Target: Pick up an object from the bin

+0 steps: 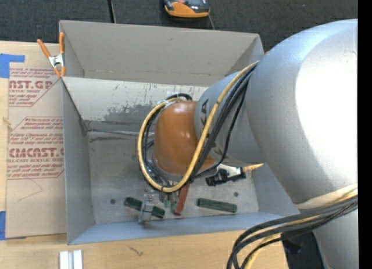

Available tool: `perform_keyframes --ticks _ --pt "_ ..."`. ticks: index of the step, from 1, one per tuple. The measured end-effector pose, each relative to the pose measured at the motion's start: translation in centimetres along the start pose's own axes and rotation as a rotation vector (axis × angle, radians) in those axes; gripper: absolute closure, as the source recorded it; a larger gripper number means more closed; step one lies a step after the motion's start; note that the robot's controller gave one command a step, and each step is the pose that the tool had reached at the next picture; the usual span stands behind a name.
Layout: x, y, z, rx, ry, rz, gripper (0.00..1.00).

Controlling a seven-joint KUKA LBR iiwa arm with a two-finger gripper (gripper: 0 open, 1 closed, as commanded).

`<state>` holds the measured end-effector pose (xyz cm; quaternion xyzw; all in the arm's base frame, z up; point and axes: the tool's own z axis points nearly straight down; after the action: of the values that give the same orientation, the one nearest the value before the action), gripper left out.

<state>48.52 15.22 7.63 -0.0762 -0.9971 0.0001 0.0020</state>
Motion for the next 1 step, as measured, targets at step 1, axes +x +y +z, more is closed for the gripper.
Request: perform_keyframes --ticks 1 --pt "0.19 -1.5 -2.43 0.0 -0.004 -0.048 0.0"
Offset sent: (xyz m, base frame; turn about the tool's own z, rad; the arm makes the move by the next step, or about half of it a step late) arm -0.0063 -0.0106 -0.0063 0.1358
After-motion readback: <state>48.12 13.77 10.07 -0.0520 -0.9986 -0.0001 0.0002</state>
